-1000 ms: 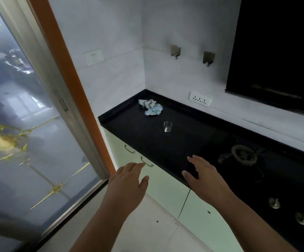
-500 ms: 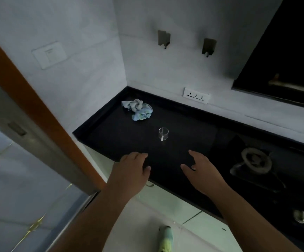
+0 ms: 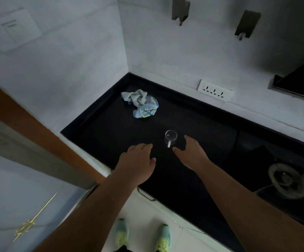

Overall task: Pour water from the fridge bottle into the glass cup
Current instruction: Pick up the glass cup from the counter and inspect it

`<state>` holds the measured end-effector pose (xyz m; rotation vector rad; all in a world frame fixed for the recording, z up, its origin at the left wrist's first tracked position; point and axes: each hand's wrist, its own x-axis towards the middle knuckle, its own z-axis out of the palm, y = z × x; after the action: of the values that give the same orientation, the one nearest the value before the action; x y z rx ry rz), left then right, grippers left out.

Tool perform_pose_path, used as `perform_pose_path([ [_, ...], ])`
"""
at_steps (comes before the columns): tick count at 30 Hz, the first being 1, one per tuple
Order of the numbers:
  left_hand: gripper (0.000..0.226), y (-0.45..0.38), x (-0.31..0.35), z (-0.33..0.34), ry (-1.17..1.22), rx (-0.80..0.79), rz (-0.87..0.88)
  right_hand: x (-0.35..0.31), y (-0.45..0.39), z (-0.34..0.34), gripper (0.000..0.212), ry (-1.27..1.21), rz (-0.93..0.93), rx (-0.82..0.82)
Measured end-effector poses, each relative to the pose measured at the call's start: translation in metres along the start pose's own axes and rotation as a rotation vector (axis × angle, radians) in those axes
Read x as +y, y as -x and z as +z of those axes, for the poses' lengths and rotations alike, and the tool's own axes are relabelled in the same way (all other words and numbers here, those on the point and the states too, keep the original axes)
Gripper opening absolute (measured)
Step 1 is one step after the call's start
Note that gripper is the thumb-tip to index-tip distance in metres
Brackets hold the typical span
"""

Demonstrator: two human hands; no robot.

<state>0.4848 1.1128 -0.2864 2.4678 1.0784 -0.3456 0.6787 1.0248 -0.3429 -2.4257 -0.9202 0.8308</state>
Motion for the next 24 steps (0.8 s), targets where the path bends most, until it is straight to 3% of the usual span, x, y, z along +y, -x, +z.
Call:
perform_pose_path([
  [13, 0.06, -0.081, -0.015, 0.004, 0.025, -0.124, 0.055, -0.012, -0.092, 0.046, 0.105, 0.006, 0.192, -0.068],
  [16, 0.059, -0.09, -0.019, 0.001, 0.036, -0.136, 0.057, -0.016, -0.1, 0.053, 0.097, 0.055, 0.207, -0.079],
  [20, 0.058, -0.097, -0.019, -0.003, 0.082, -0.159, 0.053, -0.015, -0.104, 0.061, 0.069, 0.036, 0.216, -0.009],
  [24, 0.056, -0.101, -0.018, -0.005, 0.16, -0.178, 0.018, -0.015, -0.102, 0.066, 0.061, 0.008, 0.206, 0.004],
])
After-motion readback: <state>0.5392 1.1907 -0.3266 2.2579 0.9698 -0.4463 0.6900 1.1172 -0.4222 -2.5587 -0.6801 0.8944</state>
